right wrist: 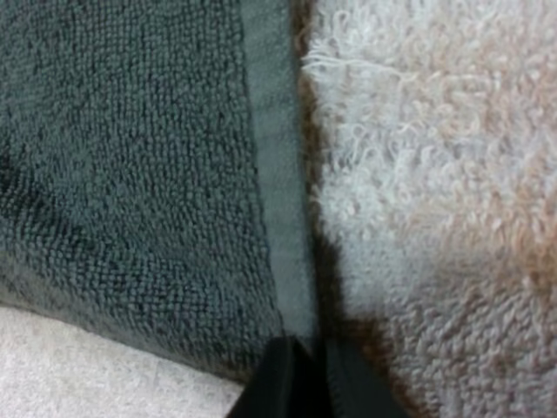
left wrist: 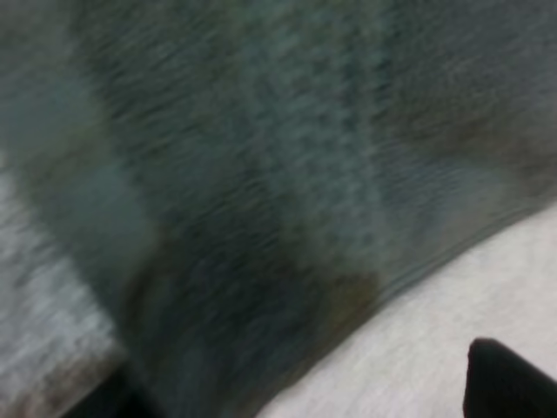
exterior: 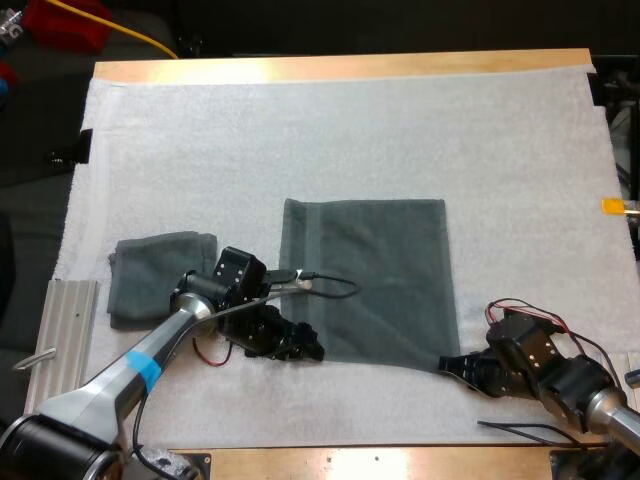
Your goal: Pick towel from pile, fold and stack
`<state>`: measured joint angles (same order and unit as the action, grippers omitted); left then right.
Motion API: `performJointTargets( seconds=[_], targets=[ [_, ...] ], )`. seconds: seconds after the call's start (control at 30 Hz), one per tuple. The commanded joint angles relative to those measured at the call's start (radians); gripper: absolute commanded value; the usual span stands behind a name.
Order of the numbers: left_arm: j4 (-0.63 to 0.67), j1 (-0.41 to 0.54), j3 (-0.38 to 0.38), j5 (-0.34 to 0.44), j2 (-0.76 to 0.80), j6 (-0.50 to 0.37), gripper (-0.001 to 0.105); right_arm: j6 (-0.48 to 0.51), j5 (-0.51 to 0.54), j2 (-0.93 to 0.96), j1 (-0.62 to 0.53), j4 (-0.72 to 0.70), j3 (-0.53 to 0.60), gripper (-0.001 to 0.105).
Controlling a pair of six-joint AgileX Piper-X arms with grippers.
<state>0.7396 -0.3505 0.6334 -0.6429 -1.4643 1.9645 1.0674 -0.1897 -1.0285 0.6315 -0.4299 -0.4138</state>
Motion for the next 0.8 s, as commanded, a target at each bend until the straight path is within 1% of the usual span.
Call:
performJointTargets(
  seconds=[0.0,0.2,0.23,0.3,0.33,0.47,0.5,0.57,0.6,0.67,0.77],
  targets=[
    [-0.024,-0.004,0.0,-0.036,-0.008,0.005,0.069,0.008,0.006,0.003,0.002,-0.031,0.0,0.001],
    [-0.025,-0.004,0.0,-0.044,-0.007,0.005,0.069,0.008,0.006,0.003,0.002,-0.031,0.0,0.001],
    [-0.025,-0.004,0.0,-0.044,-0.007,0.005,0.067,0.008,0.006,0.003,0.002,-0.031,0.0,0.001],
    [-0.021,-0.004,0.0,-0.034,-0.007,0.01,0.06,0.008,0.003,0.003,0.002,-0.031,0.0,0.001],
    [-0.014,-0.004,0.0,-0.024,-0.007,0.012,0.053,0.008,0.003,0.003,0.002,-0.031,0.0,0.001],
    [0.028,-0.004,0.0,0.058,-0.007,0.011,0.031,0.008,0.003,0.003,0.002,-0.031,0.0,0.001],
    [0.035,-0.004,0.0,0.068,-0.007,0.011,0.028,0.008,0.003,0.003,0.002,-0.031,0.0,0.001],
    [0.058,-0.004,0.0,0.103,-0.007,0.005,0.016,0.008,0.003,0.003,0.002,-0.031,0.0,0.001],
    [0.062,-0.004,0.0,0.111,-0.007,0.003,0.013,0.01,0.003,0.003,0.002,-0.031,0.0,0.001],
    [0.076,-0.004,0.0,0.115,-0.007,-0.017,0.001,0.012,0.003,0.003,0.002,-0.031,0.0,0.001],
    [0.082,-0.004,0.0,0.115,-0.005,-0.021,0.0,0.013,0.003,0.003,0.002,-0.031,0.0,0.001]
  ],
)
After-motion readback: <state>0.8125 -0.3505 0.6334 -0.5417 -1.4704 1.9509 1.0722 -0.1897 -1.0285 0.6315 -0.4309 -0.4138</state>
